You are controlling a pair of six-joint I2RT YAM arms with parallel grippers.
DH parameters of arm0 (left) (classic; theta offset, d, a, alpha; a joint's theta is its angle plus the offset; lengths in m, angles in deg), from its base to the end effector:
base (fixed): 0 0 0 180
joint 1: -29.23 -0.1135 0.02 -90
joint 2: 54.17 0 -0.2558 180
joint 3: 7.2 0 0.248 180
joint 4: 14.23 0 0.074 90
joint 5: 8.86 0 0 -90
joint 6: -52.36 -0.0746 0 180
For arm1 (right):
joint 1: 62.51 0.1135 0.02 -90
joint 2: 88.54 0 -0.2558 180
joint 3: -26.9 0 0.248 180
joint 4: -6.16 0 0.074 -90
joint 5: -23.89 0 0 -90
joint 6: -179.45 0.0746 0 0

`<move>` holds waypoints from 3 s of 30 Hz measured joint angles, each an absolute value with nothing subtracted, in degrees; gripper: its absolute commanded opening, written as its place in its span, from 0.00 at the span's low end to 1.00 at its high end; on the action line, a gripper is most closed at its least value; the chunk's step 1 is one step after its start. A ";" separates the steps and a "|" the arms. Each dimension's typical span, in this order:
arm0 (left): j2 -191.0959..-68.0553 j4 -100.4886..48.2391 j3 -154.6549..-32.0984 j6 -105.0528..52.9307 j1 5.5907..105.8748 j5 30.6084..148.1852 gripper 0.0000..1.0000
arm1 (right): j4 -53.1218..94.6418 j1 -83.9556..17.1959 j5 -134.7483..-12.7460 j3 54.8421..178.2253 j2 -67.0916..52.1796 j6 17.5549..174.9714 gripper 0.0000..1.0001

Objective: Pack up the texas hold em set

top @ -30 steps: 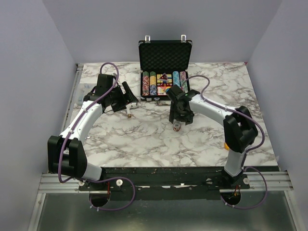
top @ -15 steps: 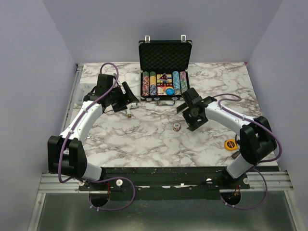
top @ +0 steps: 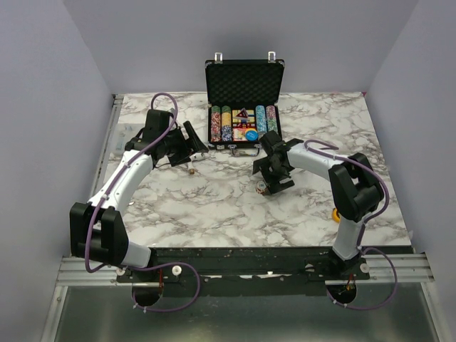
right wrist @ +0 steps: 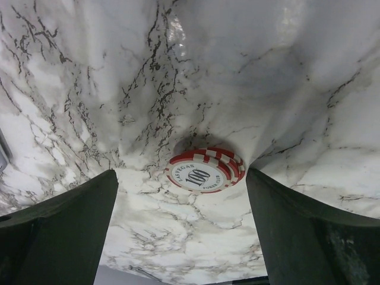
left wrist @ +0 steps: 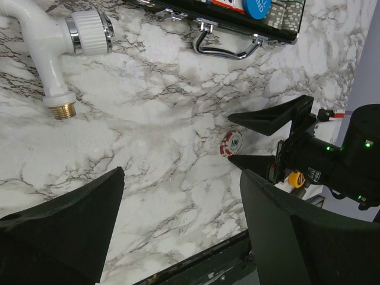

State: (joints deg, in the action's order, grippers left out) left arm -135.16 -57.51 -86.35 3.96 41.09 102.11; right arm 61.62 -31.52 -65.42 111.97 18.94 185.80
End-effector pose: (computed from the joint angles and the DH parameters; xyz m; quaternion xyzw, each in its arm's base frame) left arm 0.3167 -0.0938 0.2564 -0.1661 0.8962 -0.3190 0.2596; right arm 0.3068 0.1832 0.1177 0.5375 0.8366 0.0920 0.0522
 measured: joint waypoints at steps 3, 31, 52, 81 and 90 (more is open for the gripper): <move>-135.16 -57.53 -86.40 3.96 41.35 102.41 0.79 | 62.08 -31.52 -65.40 111.81 18.94 186.81 0.84; -135.18 -57.66 -87.20 3.77 41.35 103.29 0.80 | 61.57 -28.92 -64.50 110.96 18.70 184.34 0.94; -135.20 -57.07 -87.20 3.31 41.44 104.34 0.79 | 60.15 -24.95 -57.75 112.19 17.13 132.67 0.95; -135.20 -56.61 -87.20 2.22 42.86 104.36 0.79 | 65.73 -24.97 -60.13 123.05 26.70 121.02 0.55; -135.20 -56.59 -87.20 2.24 42.86 104.77 0.79 | 66.56 -24.97 -61.64 123.22 27.05 118.46 0.48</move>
